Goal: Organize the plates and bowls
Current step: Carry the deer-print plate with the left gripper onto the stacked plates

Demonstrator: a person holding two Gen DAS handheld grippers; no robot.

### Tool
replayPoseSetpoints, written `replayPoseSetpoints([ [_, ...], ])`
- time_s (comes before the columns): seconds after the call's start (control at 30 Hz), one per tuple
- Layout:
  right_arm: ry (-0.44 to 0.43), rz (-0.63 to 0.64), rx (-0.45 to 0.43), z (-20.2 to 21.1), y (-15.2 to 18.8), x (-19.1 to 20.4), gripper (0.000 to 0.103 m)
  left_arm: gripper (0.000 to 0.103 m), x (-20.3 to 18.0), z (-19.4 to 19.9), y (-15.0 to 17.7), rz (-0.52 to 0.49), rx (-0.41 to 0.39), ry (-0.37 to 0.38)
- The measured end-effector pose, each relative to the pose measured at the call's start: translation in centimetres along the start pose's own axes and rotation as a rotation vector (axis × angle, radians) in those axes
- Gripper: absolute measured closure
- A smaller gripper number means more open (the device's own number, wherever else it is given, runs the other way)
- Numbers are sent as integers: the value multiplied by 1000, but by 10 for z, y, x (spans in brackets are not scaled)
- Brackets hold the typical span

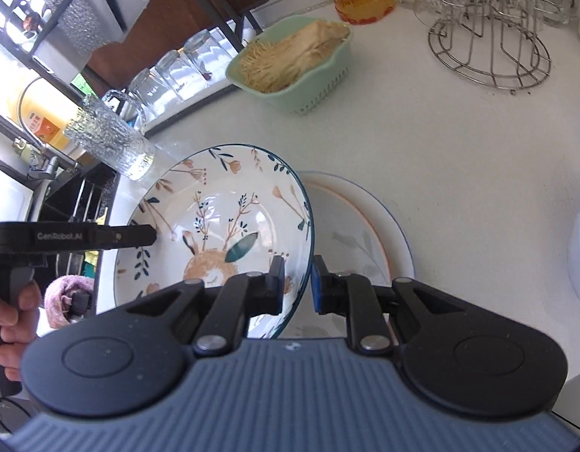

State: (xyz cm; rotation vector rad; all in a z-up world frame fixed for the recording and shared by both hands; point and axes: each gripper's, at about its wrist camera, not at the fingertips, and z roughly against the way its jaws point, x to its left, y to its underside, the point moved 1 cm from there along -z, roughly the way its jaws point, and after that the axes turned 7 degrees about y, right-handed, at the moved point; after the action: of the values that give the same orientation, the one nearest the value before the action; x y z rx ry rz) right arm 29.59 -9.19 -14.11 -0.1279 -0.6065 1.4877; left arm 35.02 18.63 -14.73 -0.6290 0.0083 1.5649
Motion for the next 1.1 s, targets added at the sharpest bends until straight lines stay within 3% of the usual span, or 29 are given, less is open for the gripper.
replayPoseSetpoints([
  [0.63,40,-58,-57,-5,35,-21,85,87,-23,-12,29,-130,34,-50],
  [1.1,66,-70,-157,9,32,-26,85,87,-25,-11,27,-59,9,-26],
])
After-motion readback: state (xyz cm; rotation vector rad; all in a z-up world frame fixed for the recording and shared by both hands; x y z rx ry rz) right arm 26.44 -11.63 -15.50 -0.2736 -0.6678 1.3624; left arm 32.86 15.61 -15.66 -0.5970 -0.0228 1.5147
